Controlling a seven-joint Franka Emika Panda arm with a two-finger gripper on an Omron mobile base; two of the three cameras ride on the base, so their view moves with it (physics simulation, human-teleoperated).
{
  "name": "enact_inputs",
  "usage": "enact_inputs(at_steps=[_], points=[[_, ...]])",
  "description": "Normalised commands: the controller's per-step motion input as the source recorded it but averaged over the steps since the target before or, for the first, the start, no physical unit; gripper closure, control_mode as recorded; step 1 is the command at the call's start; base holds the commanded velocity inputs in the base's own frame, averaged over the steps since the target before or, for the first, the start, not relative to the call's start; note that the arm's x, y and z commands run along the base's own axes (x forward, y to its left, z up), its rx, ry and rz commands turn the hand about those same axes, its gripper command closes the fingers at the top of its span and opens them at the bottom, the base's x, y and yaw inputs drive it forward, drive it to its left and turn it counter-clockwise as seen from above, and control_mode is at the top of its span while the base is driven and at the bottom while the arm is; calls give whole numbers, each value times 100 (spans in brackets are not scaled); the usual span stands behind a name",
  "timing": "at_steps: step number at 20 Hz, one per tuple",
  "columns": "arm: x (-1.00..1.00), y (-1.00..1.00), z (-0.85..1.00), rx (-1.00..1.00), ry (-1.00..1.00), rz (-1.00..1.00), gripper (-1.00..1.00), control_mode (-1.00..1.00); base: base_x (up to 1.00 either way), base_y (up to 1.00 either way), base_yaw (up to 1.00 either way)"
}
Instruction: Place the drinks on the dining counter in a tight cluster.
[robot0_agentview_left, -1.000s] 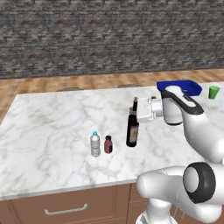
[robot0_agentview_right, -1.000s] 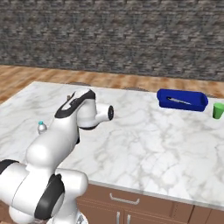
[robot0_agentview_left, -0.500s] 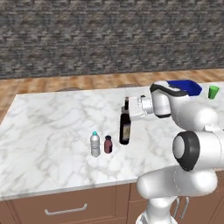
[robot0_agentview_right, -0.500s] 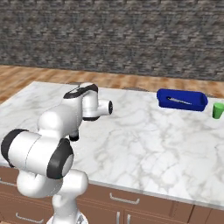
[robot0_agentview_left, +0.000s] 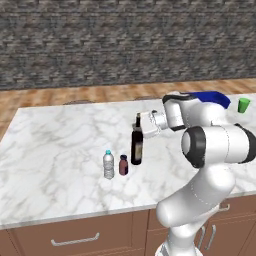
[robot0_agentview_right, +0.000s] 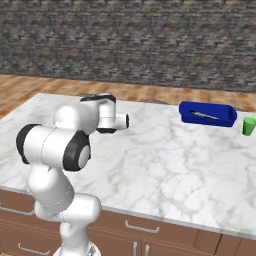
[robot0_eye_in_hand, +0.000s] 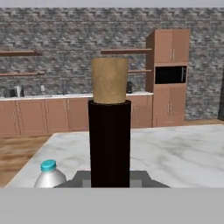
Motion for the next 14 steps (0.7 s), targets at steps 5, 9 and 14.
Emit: enact_inputs(at_steps=[5, 9, 14], points=[[15, 24, -26, 0, 0, 0, 100, -100, 0, 0, 0], [5, 23, -24, 1, 0, 0, 100, -100, 0, 0, 0], [-9, 21, -21, 0, 0, 0, 100, -100, 0, 0, 0]])
